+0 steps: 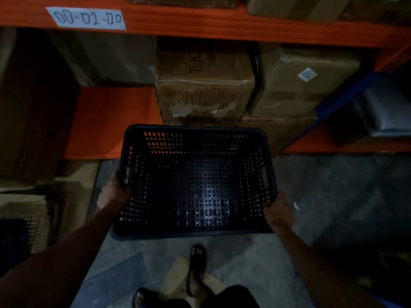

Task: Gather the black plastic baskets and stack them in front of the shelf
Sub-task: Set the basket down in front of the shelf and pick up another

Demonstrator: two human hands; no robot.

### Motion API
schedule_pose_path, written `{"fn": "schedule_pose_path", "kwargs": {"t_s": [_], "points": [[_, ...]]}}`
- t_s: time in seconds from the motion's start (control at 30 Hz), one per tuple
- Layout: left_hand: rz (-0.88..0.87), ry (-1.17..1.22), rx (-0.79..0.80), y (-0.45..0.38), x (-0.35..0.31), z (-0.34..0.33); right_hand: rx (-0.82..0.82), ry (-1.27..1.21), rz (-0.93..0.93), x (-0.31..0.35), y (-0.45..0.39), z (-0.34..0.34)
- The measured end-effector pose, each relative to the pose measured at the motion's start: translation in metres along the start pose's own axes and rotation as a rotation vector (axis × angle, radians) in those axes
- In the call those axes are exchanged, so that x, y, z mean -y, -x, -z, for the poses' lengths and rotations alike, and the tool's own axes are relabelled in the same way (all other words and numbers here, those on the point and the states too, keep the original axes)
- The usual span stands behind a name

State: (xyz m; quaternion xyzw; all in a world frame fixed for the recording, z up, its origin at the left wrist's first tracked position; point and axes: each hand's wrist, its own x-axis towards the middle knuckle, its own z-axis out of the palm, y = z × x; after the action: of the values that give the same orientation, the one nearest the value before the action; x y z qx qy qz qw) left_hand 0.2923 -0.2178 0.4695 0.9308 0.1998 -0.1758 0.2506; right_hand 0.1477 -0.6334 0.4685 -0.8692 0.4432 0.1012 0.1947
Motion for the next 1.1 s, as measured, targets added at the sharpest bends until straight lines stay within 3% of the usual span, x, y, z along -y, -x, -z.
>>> {"fn": "schedule_pose_path", "kwargs": {"t_s": [0.17,0.63,0.93,1.1], "points": [[0.000,0.048,0.000,0.005,0.003,0.001,-0.094,-0.043,0.031,0.000,0.009,-0.008],[0.085,0.071,-0.064,0.025,-0.006,-0.005,-0.041,-0.025,0.069,-0.002,-0.004,0.002],[-0.004,-0.021,-0.099,0.015,-0.018,-0.004,-0.113,0.012,0.080,-0.006,0.005,-0.004],[0.035,-0.010,-0.107,0.019,-0.014,-0.008,-0.124,0.002,0.090,0.002,-0.003,-0.001]]}}
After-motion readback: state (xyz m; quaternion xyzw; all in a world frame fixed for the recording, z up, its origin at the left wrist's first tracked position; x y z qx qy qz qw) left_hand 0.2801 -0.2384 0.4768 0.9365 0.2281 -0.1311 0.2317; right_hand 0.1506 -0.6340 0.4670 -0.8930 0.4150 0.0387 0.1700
